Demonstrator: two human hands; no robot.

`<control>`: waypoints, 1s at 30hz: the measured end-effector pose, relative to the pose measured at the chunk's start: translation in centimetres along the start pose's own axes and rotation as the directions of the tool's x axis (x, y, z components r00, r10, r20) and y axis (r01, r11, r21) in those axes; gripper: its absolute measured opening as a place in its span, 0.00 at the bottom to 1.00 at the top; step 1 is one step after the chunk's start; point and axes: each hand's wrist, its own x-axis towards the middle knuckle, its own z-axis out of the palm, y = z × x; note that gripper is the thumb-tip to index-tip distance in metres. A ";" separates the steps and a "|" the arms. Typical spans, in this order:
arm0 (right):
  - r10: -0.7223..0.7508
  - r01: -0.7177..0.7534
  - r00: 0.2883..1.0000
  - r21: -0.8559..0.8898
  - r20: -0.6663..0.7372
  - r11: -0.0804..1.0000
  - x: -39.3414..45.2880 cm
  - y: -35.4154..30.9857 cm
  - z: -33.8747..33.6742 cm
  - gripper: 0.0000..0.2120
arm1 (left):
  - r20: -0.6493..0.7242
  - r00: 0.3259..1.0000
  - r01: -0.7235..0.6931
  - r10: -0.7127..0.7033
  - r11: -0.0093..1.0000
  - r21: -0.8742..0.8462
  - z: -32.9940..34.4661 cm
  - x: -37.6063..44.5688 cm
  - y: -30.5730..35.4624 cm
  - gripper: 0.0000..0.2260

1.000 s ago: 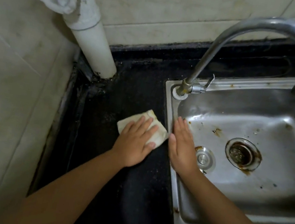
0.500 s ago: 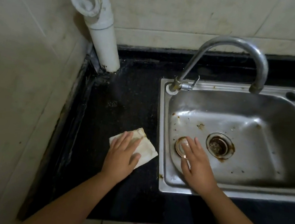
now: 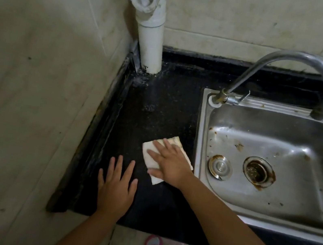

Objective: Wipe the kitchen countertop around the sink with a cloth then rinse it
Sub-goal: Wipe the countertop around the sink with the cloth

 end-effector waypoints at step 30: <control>0.544 -0.618 0.327 0.260 -0.773 0.742 -21.6 17.7 -3.9 0.08 | -0.092 0.862 -0.505 0.498 0.859 -0.083 -1.8 3.6 18.1 0.25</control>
